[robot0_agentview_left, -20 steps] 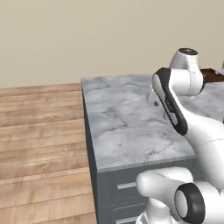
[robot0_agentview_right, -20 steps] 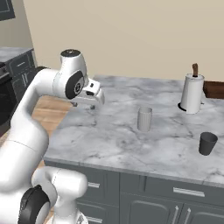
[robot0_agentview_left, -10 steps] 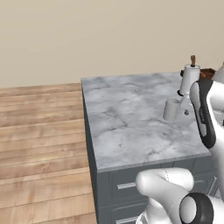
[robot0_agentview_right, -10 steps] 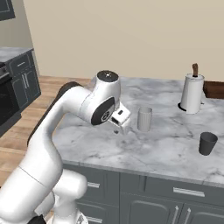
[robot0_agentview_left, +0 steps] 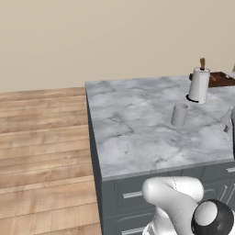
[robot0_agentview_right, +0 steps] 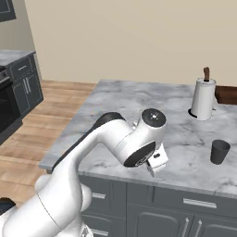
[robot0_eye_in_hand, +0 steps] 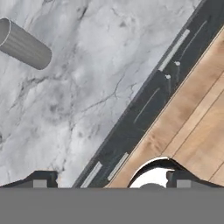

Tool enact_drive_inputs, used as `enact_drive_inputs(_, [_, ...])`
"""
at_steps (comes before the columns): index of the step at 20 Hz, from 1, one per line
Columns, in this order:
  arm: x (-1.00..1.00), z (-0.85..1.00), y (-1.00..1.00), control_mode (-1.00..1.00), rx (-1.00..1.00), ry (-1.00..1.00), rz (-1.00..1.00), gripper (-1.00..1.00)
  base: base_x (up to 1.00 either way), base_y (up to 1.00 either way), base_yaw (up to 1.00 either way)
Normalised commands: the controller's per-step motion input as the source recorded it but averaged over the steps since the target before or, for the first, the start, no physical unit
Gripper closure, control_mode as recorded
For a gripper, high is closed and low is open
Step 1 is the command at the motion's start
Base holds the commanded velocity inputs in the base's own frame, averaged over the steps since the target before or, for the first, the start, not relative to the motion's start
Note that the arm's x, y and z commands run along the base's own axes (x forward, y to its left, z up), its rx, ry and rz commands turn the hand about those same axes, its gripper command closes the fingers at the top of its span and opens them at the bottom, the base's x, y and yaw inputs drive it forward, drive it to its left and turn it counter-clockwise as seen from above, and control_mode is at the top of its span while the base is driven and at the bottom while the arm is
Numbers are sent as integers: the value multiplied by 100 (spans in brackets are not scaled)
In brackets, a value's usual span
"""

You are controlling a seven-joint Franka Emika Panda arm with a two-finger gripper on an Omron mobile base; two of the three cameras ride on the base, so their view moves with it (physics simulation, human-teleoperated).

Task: Take the tongs from the drawer on the right and place them on the dining counter next to the tray containing the kebab skewer.

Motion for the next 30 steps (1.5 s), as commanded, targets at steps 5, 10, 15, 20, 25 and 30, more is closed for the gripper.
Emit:
enact_drive_inputs(5, [-37, -51, -100, -100, 10, -2, -40, -100, 0, 0, 0])
enact_drive_inputs(10, [-39, -62, -100, -100, 13, -9, -36, -100, 0, 0, 0])
enact_drive_inputs(15, [-42, -85, -100, -100, 19, -16, -39, -100, 0, 0, 0])
enact_drive_inputs(20, [-3, -59, -19, -100, 24, -43, -14, -100, 0, 0, 0])
enact_drive_inputs(25, [12, -33, 0, -100, 3, -32, 0, -100, 0, 0, 0])
enact_drive_inputs(30, [1, -38, 0, -100, 0, -33, 0, -100, 0, 0, 0])
